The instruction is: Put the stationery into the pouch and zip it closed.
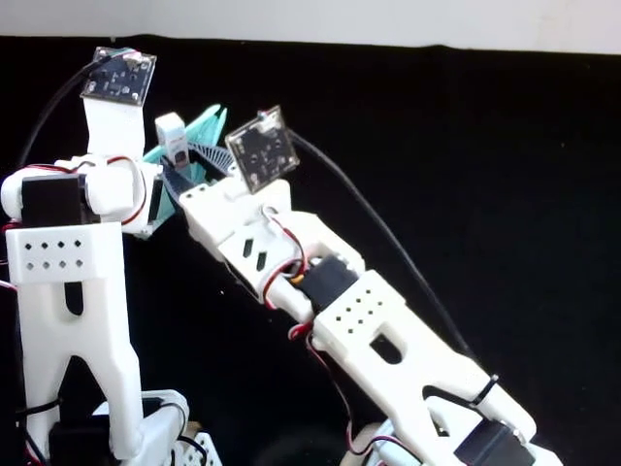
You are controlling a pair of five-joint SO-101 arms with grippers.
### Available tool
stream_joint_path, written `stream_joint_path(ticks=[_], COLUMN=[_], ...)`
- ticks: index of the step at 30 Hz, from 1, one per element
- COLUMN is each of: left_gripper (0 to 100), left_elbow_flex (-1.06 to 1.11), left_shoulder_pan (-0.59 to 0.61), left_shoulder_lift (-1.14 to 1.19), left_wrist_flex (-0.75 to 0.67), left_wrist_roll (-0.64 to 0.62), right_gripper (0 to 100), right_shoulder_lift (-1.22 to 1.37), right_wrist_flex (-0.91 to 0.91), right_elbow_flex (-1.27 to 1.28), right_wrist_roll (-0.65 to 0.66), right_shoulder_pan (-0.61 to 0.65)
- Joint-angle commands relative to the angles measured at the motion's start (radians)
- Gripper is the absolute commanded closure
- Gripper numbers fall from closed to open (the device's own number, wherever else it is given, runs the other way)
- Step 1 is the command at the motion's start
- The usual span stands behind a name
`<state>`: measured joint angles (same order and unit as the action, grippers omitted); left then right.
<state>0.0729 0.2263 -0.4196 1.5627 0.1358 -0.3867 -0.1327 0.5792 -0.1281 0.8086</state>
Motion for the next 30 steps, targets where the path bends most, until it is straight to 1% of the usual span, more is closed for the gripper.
stream_joint_path(ticks=[1,2,6,7,22,23,30], left_gripper=[99,99,99,99,99,99,99], left_elbow_flex=[-0.027,-0.027,-0.025,-0.025,-0.024,-0.024,-0.024], left_shoulder_pan=[0.024,0.024,0.024,0.024,0.024,0.024,0.024], left_shoulder_lift=[-0.001,-0.001,-0.001,-0.001,-0.001,-0.001,-0.001], left_wrist_flex=[-0.009,-0.011,-0.011,-0.011,-0.012,-0.012,-0.014], left_wrist_roll=[-0.009,-0.009,-0.009,-0.009,-0.009,-0.009,-0.009], right_gripper=[97.6,95.4,81.3,79.9,80.0,80.0,80.0], right_shoulder_lift=[0.021,0.021,0.018,0.018,0.005,-0.004,-0.035], right_wrist_flex=[0.012,0.01,0.008,0.007,0.004,-0.013,-0.294], right_elbow_flex=[0.013,0.013,0.016,0.016,0.007,-0.002,-0.176], right_wrist_roll=[-0.011,-0.011,-0.011,-0.011,-0.011,-0.011,-0.009], right_shoulder_pan=[0.031,0.031,0.033,0.033,0.008,0.001,-0.042])
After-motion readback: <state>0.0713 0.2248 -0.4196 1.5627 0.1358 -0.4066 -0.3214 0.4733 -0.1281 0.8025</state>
